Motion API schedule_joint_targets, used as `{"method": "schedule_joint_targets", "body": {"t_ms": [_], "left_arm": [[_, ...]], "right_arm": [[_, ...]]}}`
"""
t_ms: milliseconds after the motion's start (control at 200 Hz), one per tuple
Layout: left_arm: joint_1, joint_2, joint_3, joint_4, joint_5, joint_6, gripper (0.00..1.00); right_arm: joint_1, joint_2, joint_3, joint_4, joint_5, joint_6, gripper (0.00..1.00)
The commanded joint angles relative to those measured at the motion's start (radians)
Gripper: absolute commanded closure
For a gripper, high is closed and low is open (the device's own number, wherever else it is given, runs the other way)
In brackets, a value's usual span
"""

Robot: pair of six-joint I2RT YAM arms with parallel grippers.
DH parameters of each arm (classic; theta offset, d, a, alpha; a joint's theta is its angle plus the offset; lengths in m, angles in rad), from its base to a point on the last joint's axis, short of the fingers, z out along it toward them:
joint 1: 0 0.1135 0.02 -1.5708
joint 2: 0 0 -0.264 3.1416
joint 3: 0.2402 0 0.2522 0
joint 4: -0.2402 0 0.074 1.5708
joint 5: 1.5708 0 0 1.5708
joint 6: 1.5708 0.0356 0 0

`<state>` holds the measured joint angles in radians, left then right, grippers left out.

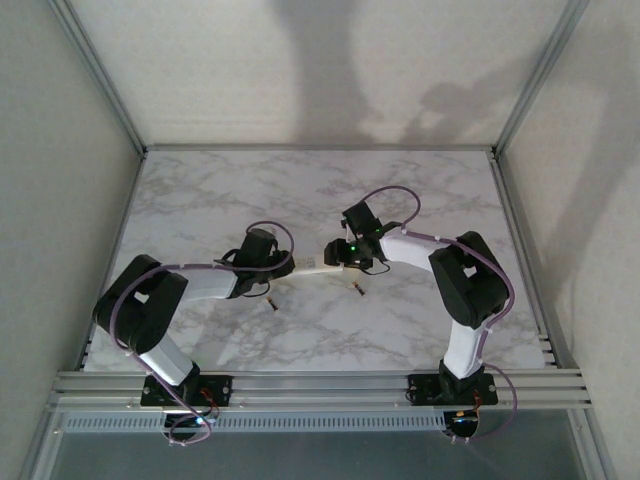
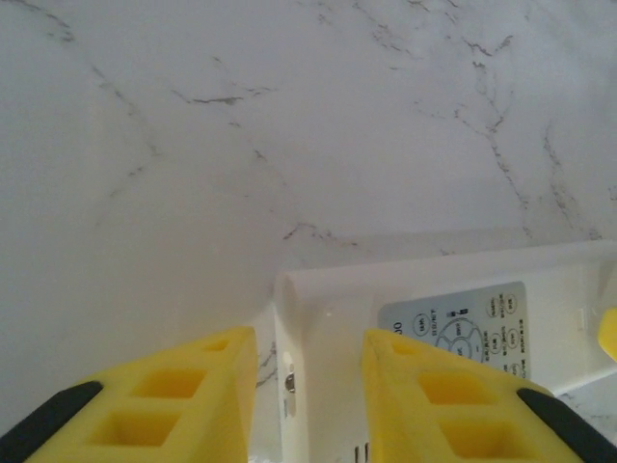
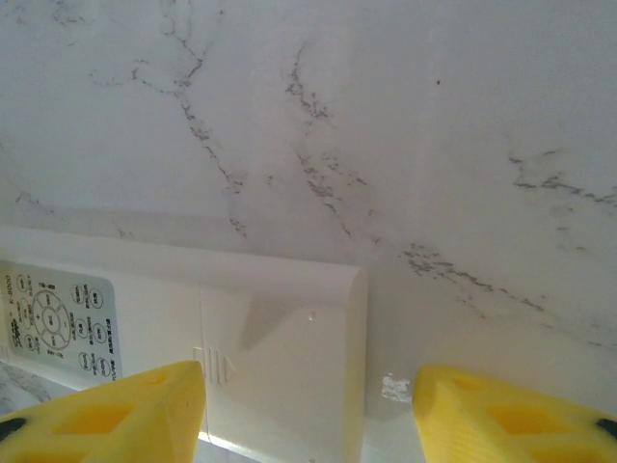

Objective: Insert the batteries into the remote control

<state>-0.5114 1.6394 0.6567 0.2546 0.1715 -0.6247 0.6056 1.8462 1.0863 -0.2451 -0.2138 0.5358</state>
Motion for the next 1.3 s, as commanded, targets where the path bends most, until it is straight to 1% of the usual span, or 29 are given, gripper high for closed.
{"method": "schedule_joint_targets", "body": {"t_ms": [0,100,165,295,461,631,816,1011,1137,1292], "left_arm": [[-0.015,0.02,0.024,0.006,0.01,-0.004,0.67],[-0.02,0.024,0.03,0.0,0.006,-0.004,0.67],[-0.023,0.026,0.036,-0.003,0.004,-0.003,0.69],[-0.028,0.029,0.046,-0.01,-0.001,-0.001,0.68],[-0.032,0.036,0.058,-0.021,-0.007,0.003,0.68],[-0.036,0.039,0.059,-0.023,-0.011,0.0,0.68],[-0.038,0.041,0.06,-0.024,-0.013,0.001,0.67],[-0.038,0.043,0.057,-0.027,-0.019,0.0,0.67],[-0.038,0.045,0.057,-0.034,-0.035,0.0,0.67],[-0.035,0.043,0.054,-0.05,-0.064,0.003,0.67]], "right_arm": [[0.005,0.04,0.003,0.011,-0.042,-0.013,0.38],[0.004,0.047,0.006,0.007,-0.052,-0.024,0.37],[0.004,0.056,0.009,0.001,-0.051,-0.031,0.37],[0.005,0.072,0.012,-0.006,-0.051,-0.043,0.38],[0.013,0.091,0.03,-0.051,-0.002,-0.061,0.41],[0.028,0.085,0.032,-0.064,0.022,-0.066,0.45],[0.036,0.091,0.029,-0.06,0.021,-0.063,0.56],[0.035,0.087,0.01,-0.052,0.032,-0.059,0.64],[0.025,0.079,-0.006,-0.053,0.044,-0.058,0.64],[-0.01,0.04,-0.05,-0.04,0.044,-0.056,0.64]]}}
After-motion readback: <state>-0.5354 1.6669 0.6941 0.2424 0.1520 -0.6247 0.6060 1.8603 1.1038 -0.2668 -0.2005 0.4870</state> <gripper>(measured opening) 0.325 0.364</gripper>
